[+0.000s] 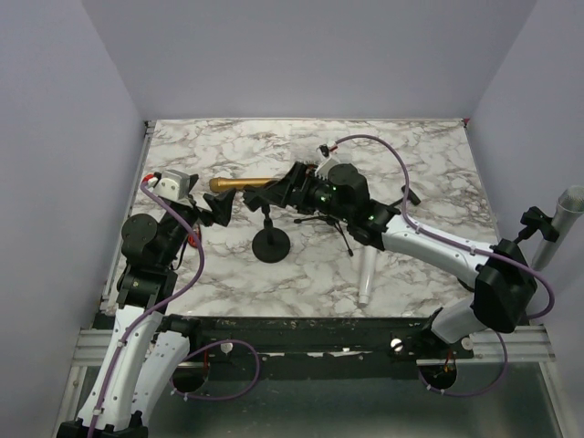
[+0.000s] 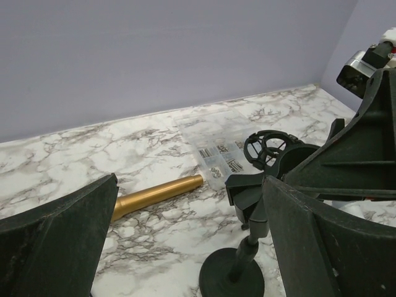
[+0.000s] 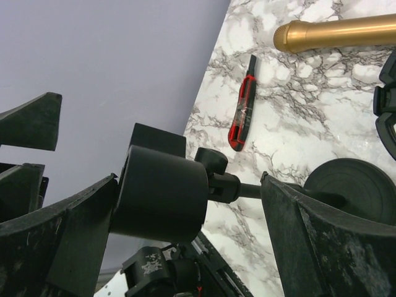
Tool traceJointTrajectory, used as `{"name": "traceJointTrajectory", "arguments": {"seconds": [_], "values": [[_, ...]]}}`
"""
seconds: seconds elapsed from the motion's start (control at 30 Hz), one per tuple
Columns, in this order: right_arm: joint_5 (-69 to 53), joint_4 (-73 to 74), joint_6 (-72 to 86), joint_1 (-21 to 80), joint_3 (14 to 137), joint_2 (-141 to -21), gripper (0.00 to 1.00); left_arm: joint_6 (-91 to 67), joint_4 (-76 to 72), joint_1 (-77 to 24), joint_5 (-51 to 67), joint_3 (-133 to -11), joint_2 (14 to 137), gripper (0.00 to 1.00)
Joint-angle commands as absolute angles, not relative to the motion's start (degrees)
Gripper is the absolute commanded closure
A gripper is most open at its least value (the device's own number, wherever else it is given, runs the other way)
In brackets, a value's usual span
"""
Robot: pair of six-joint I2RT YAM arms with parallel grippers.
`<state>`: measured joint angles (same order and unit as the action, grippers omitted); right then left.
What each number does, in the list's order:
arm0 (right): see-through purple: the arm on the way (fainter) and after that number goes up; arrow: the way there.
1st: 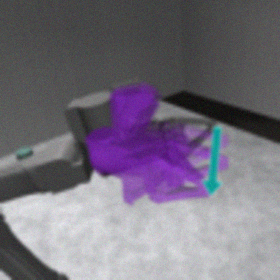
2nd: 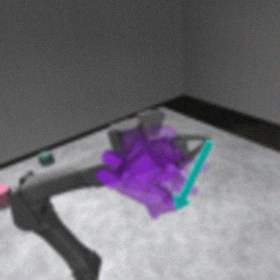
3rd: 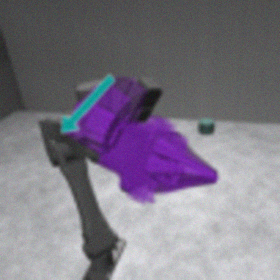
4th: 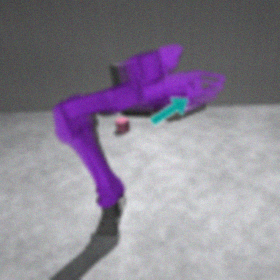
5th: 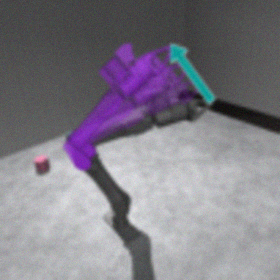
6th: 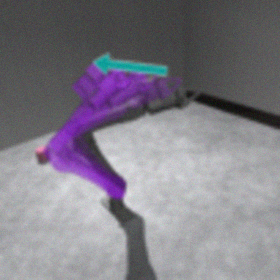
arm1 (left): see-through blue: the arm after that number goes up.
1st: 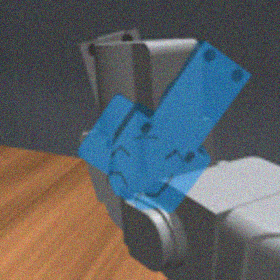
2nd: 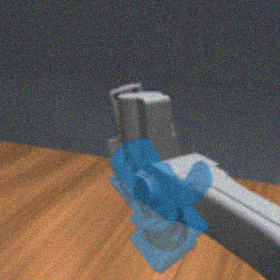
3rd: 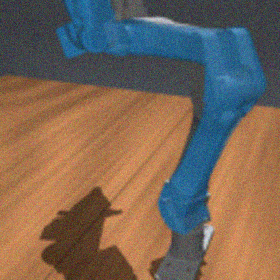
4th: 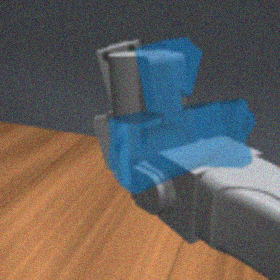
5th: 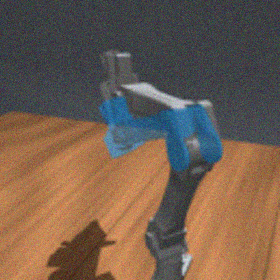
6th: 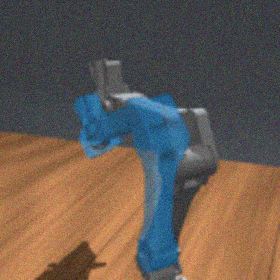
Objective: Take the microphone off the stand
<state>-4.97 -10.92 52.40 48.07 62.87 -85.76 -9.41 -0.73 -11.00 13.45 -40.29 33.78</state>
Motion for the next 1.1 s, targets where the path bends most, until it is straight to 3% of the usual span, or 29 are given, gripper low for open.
{"name": "traceJointTrajectory", "arguments": {"seconds": [0.0,0.3,0.6,0.93,1.07], "values": [[-0.30,-0.97,48.23,48.88,59.87,-89.89,0.05,-8.85,-1.40,-11.28,11.99,-39.47,33.44,0.02],[2.57,-2.39,47.05,49.69,56.55,-90.01,0.05,-8.92,-1.56,-11.21,12.21,-39.47,33.49,0.02],[4.10,4.32,38.29,49.83,63.24,-85.70,0.00,-9.32,-1.41,-11.22,11.60,-39.56,33.66,0.02],[15.44,15.21,26.25,49.84,71.50,-75.70,0.00,-9.94,-1.58,-11.22,12.38,-39.68,33.49,0.01],[26.67,16.44,22.77,49.83,69.39,-72.55,0.00,-10.26,-1.75,-11.23,12.72,-39.64,33.51,0.01]]}}
